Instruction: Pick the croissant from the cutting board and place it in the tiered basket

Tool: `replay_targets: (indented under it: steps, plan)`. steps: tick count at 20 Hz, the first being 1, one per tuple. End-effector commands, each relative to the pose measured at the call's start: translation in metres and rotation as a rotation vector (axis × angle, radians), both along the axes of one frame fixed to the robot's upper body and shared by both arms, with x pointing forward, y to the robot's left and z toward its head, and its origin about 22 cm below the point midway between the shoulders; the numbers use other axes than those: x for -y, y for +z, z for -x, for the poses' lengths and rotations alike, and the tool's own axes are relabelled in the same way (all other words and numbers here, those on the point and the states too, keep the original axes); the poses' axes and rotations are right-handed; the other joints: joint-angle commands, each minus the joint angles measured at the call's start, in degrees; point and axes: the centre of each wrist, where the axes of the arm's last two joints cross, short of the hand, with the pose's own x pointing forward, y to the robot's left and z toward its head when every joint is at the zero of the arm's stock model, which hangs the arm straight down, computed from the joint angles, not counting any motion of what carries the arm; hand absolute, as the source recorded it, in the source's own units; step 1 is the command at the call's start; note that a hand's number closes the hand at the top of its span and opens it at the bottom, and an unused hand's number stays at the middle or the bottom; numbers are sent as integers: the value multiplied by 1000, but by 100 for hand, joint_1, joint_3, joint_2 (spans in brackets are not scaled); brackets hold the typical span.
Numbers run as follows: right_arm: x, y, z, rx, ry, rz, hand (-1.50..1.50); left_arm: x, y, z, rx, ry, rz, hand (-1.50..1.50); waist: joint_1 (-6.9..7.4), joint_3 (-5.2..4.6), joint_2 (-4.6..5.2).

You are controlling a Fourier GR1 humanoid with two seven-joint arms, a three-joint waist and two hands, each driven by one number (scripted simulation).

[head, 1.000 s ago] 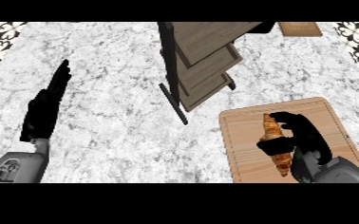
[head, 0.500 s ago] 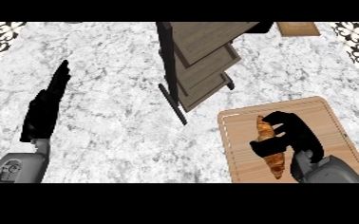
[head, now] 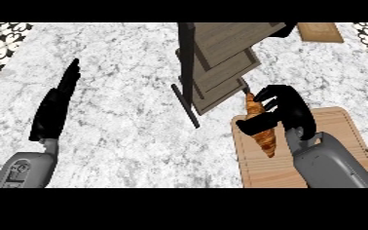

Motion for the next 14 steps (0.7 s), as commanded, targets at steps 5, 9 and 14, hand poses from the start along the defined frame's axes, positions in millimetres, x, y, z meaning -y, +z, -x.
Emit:
replay_targets:
  steps: [5, 9, 14]
  plan:
    - [-33, 73, -55, 273, -225, 48, 150, 19, 4, -5, 5, -88, -12, 0, 548, -87, -11]
    - [-32, 113, -75, 444, -288, 191, 150, 24, -1, -6, -16, -107, -11, 0, 567, -135, -30]
    - [-42, 171, -92, 615, -376, 318, 150, 28, 3, -11, -14, -120, -15, 0, 625, -128, -69]
